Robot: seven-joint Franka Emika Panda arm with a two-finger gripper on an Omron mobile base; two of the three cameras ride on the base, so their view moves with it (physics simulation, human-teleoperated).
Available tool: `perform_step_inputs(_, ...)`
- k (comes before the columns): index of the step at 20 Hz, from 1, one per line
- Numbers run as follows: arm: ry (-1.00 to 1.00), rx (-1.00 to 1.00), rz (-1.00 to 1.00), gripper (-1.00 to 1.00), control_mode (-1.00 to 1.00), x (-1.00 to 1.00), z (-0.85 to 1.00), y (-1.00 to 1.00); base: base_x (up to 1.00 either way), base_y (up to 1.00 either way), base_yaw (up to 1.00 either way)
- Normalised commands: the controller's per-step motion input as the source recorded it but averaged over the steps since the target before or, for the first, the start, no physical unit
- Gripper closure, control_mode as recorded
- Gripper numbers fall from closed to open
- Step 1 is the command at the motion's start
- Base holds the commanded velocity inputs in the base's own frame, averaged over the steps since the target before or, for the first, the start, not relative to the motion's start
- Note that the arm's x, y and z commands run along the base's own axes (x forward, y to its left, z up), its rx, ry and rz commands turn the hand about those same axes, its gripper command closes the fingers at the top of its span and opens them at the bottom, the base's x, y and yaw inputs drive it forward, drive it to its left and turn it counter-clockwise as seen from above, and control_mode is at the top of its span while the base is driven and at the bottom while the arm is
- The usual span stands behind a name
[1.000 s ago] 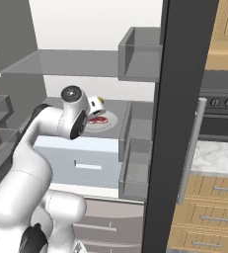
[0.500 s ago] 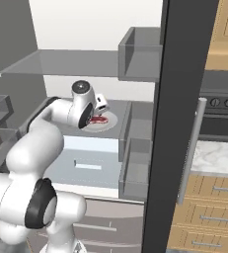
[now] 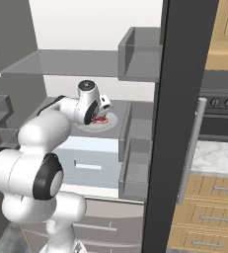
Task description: Retrieve the steak from the fridge and place it on the saucepan with marinade on the stove.
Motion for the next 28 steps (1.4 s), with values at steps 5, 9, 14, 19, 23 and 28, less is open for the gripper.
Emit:
perform_step_inputs(5,0.06,-0.01,0.0,-1.0,-1.0,0.08,0.0,0.0,0.0,0.0,0.0)
perform_step_inputs(9,0.03,0.0,0.0,-1.0,-1.0,0.36,0.0,0.0,0.0,0.0,0.0)
perform_step_inputs(14,0.01,0.0,0.0,-1.0,-1.0,0.52,-0.1,0.0,0.0,0.0,0.0)
perform_step_inputs(19,0.01,-0.04,0.0,-1.0,-1.0,0.47,-0.3,0.0,0.0,0.0,0.0)
perform_step_inputs(23,0.04,-0.08,0.0,-1.0,-1.0,0.25,-0.38,0.0,0.0,0.0,0.0)
perform_step_inputs(28,0.07,-0.06,0.0,-1.0,-1.0,0.08,-0.25,0.0,0.0,0.0,0.0)
